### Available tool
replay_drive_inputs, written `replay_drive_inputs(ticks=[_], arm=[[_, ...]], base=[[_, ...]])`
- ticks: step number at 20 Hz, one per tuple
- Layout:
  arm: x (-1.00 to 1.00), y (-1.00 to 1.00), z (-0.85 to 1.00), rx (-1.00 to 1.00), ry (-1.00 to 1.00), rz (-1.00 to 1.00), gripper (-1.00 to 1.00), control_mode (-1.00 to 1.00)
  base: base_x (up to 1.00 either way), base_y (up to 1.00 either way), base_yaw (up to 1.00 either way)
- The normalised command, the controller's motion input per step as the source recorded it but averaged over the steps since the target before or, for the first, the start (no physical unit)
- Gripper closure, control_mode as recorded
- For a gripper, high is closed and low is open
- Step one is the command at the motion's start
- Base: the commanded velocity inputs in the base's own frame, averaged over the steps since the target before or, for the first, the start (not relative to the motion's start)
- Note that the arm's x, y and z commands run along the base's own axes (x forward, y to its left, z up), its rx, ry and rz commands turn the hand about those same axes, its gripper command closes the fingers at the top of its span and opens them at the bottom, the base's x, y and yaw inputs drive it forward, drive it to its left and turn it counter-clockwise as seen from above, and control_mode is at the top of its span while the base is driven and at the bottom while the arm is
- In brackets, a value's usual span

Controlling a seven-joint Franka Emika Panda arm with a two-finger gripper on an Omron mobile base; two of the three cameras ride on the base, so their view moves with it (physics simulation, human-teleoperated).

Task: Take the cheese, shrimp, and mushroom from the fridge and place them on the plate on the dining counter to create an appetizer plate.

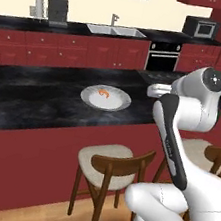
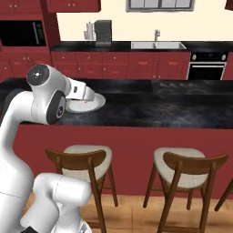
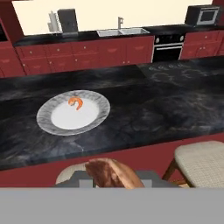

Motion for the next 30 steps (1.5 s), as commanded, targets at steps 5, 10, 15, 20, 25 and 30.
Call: replay_drive_inputs(ticks=[5, 10, 15, 20, 25, 30], arm=[[0.00, 0.00, 0.00, 0.00, 0.00, 0.00, 1.00, 1.00], [0.14, 0.06, -0.03, 0.00, 0.06, 0.03, 1.00, -1.00], [0.50, 0.30, -0.23, 0.00, 0.22, 0.06, 1.00, -1.00], [0.68, 0.10, -0.27, 0.00, 0.22, 0.01, 1.00, -1.00], [0.68, 0.00, -0.40, 0.00, 0.02, 0.00, 1.00, -1.00], [0.64, 0.05, -0.44, 0.00, 0.01, 0.00, 1.00, -1.00]], base=[[1.00, 0.36, 0.15], [0.78, 0.24, 0.12], [0.00, 0.00, 0.00], [0.00, 0.00, 0.00], [0.00, 0.00, 0.00], [0.00, 0.00, 0.00]])
